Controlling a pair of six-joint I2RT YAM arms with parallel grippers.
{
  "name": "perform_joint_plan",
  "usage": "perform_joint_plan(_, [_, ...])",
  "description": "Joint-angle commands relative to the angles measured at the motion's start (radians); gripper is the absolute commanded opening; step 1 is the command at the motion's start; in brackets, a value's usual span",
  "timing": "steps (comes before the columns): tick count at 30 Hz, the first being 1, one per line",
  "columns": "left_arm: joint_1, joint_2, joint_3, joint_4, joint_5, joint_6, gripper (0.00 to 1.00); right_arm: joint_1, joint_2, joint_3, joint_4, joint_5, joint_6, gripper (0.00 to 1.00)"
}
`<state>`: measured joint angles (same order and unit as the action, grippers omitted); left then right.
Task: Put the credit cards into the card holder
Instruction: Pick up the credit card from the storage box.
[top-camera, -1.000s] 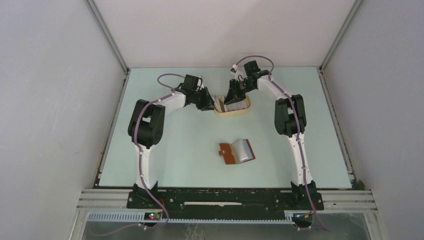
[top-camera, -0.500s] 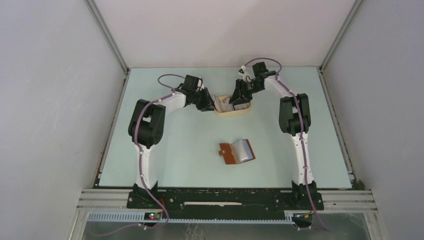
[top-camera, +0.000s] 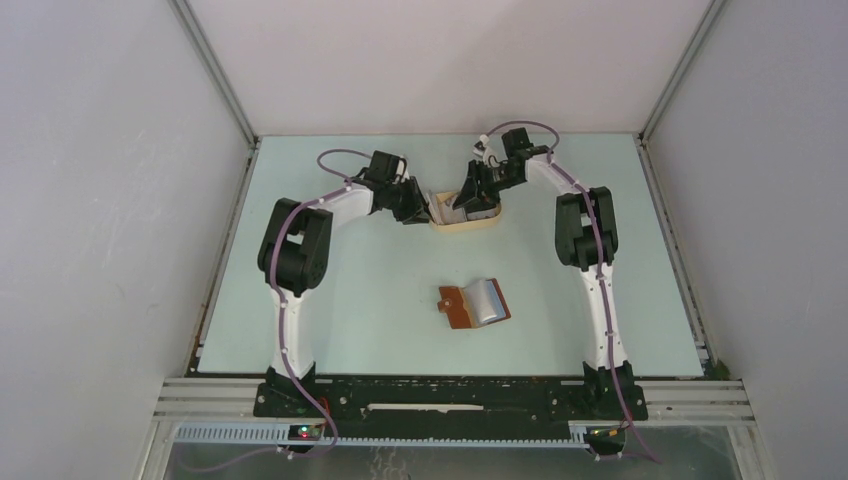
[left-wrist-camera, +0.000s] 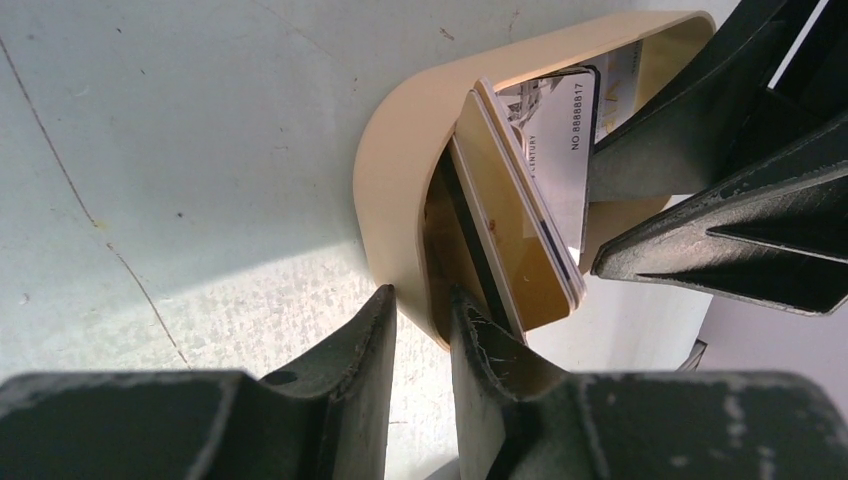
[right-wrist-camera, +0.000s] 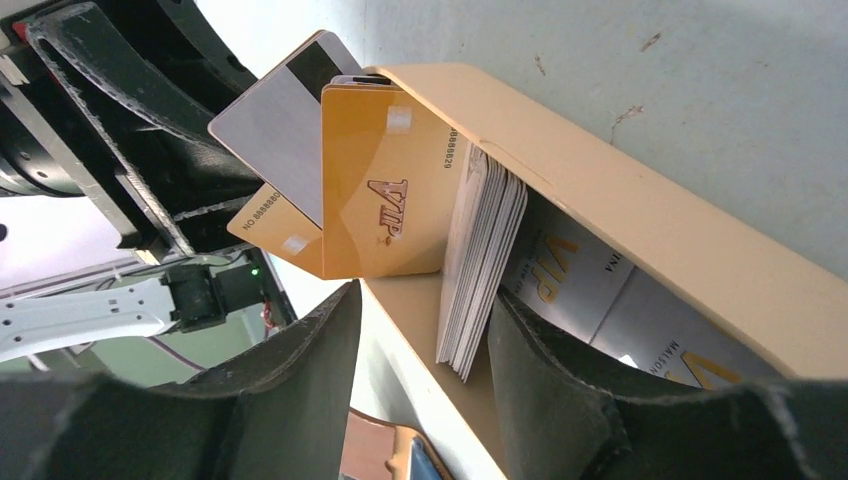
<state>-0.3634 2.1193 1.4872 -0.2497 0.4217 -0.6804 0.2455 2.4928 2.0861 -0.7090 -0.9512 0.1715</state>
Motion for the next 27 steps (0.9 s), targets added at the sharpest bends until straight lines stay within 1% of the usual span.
perform_joint_plan(1, [-0.009, 0.013, 0.068, -0.004, 0.002, 0.024, 0.31, 0.019, 0.012, 0.025, 0.052, -0.081, 0.061, 0.58])
perform_joint_plan(8, [-0.012, 0.017, 0.077, -0.017, 0.001, 0.028, 0.31, 0.049, 0.032, 0.046, 0.048, -0.035, 0.063, 0.59])
perform_joint_plan(13, [-0.012, 0.013, 0.080, -0.025, -0.010, 0.031, 0.31, 0.046, 0.023, 0.054, 0.031, -0.011, 0.042, 0.56])
perform_joint_plan(19, [-0.012, 0.007, 0.085, -0.039, -0.022, 0.041, 0.31, 0.016, -0.005, 0.051, 0.045, -0.049, 0.050, 0.53])
perform_joint_plan(27, [-0.011, 0.007, 0.087, -0.040, -0.023, 0.043, 0.31, -0.008, -0.037, 0.005, 0.081, -0.100, 0.072, 0.51])
